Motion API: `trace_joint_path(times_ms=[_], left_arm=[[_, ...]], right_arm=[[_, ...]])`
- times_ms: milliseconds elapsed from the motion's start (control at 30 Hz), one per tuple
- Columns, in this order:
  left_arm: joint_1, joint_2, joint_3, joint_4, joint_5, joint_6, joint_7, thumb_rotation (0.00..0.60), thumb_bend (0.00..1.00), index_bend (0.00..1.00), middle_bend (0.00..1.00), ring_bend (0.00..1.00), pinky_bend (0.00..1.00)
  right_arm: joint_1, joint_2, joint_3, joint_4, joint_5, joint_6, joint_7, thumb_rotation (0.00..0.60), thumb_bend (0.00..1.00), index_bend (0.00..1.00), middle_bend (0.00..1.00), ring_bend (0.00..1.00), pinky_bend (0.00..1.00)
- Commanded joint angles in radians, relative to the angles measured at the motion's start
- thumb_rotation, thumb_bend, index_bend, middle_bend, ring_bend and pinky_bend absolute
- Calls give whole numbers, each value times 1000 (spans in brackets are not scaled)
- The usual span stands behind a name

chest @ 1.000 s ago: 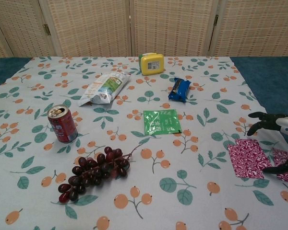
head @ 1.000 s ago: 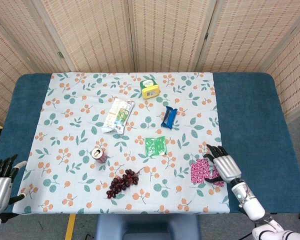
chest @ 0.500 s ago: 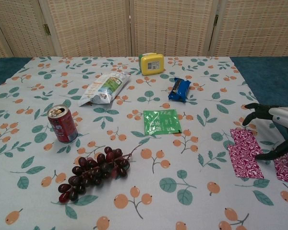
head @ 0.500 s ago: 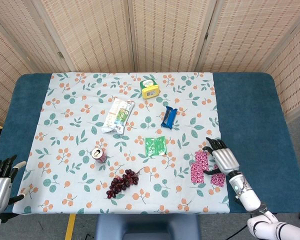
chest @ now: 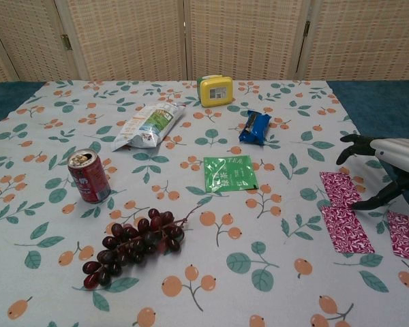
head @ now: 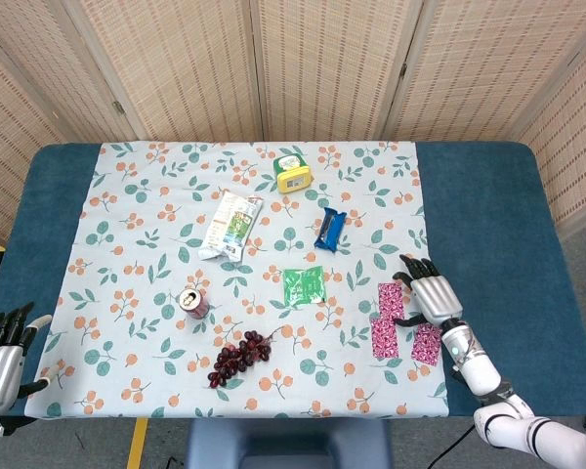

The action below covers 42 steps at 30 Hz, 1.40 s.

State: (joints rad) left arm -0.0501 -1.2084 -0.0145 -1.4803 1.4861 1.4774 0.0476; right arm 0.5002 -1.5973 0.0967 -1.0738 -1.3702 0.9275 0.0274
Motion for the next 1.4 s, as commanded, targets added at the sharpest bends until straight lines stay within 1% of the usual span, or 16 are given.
trace_joint_path(times_ms=[33, 267, 400, 533, 667, 767, 933, 1067, 1267, 1400], left_arm=[[-1, -1, 0, 1, -1, -2, 1, 600, 275, 225, 68, 85, 0], [-4, -3, -2, 2, -7, -9, 4, 600, 275, 225, 68, 85, 0], [-4, -3, -4, 4, -11, -9, 4, 600, 274, 222, 67, 85, 0], [-3, -3, -5, 6, -13, -8, 1, 600, 275, 221, 68, 85, 0], [-2, -4, -4, 7, -9, -5, -1, 600, 275, 220, 67, 85, 0], [-2, -5, -2, 7, -3, -2, -4, 600, 275, 220, 68, 85, 0], [-1, -3, 0, 7, 4, 3, -8, 600, 275, 221, 68, 85, 0], [1, -1, 2, 8, 10, 9, -14, 600, 275, 221, 68, 85, 0], [6, -3, 6, 19, 7, 8, -26, 600, 275, 221, 67, 85, 0], [9, -5, 8, 26, 6, 8, -33, 600, 274, 220, 68, 85, 0]], right_arm=[[10, -5, 7, 15, 10, -12, -1, 448, 146, 227, 28, 0, 0], [31, -25, 22, 52, 30, -34, 10, 447, 145, 226, 27, 0, 0], [32, -24, 18, 45, 18, -20, 24, 447, 146, 224, 27, 0, 0], [8, 17, -3, -39, -18, 33, 48, 447, 146, 224, 27, 0, 0], [-35, 92, -42, -190, -50, 87, 49, 448, 146, 224, 30, 0, 0], [-65, 136, -75, -289, -54, 103, 29, 446, 146, 224, 32, 0, 0], [-96, 172, -109, -392, -28, 96, -13, 446, 146, 224, 33, 0, 0], [-101, 178, -114, -419, -12, 89, -45, 447, 146, 224, 33, 0, 0], [-92, 162, -104, -403, 29, 63, -105, 444, 146, 224, 32, 0, 0], [-87, 150, -99, -393, 46, 50, -123, 446, 146, 224, 32, 0, 0]])
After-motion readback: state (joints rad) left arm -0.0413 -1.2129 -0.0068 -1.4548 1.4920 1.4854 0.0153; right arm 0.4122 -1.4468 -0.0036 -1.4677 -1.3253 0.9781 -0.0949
